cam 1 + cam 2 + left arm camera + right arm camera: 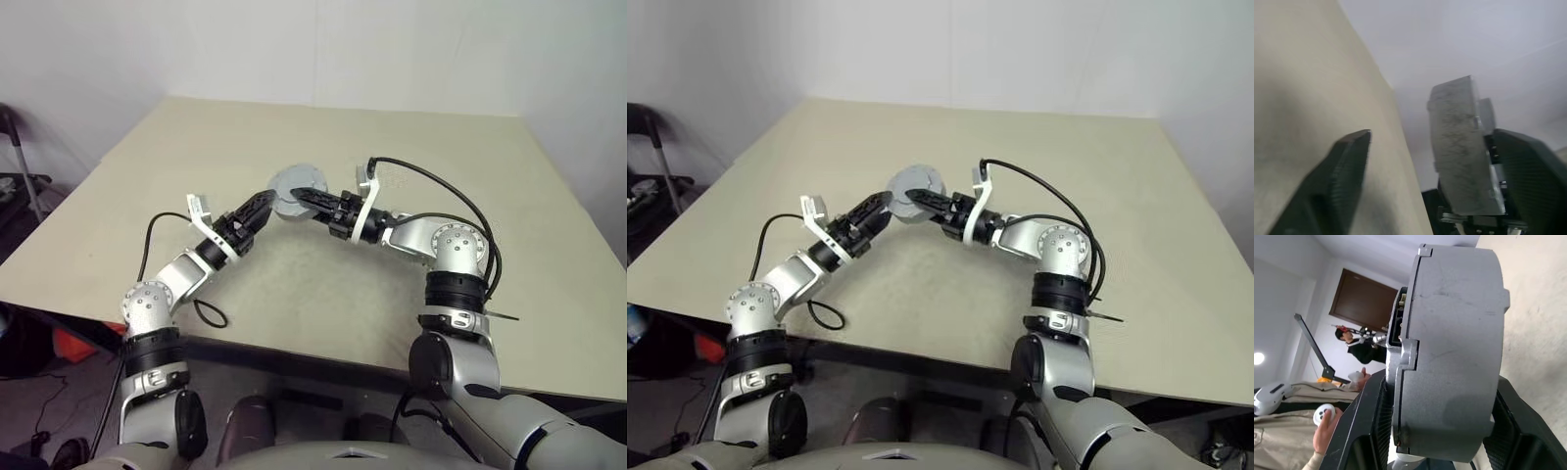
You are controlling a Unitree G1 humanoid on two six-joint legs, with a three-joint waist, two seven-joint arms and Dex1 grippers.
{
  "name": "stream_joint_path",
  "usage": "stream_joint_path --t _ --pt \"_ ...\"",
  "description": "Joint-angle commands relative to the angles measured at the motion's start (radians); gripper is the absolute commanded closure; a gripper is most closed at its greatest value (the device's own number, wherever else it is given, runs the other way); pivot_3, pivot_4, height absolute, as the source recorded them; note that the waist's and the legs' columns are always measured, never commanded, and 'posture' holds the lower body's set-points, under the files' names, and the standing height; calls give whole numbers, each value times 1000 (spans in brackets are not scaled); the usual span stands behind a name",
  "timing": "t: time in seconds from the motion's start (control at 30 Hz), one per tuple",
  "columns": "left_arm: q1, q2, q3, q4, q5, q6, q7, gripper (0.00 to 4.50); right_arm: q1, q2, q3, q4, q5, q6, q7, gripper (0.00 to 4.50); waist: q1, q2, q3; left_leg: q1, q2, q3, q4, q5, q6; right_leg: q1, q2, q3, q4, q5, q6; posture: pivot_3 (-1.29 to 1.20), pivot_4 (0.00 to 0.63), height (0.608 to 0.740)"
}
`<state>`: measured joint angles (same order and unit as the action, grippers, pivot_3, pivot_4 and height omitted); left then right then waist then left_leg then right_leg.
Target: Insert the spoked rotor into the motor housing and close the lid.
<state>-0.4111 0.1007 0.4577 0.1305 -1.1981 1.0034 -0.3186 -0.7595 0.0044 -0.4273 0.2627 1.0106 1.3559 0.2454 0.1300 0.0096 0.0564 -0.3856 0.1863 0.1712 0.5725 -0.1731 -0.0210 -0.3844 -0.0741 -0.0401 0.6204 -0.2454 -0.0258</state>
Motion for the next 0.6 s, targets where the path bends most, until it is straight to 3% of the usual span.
stream_joint_path --t 0.03,0.37,0.6 --pt "-39 -3 -17 -45 -81 32 -34 16 -9 5 40 -10 3 4 17 2365 1 0 0 0 0 0 0 0 0 0 0 0 0 0 0 0 0 740" --pt "-17 36 -12 -69 -225 143 -15 16 -18 -13 58 -16 5 34 57 2365 -2 0 0 0 0 0 3 0 0 0 0 1 3 0 0 0 0 740" --pt "-44 23 -30 -9 -176 80 -26 16 -24 -19 57 -21 3 49 63 2365 4 0 0 0 0 0 4 0 0 1 0 1 3 0 0 0 0 740"
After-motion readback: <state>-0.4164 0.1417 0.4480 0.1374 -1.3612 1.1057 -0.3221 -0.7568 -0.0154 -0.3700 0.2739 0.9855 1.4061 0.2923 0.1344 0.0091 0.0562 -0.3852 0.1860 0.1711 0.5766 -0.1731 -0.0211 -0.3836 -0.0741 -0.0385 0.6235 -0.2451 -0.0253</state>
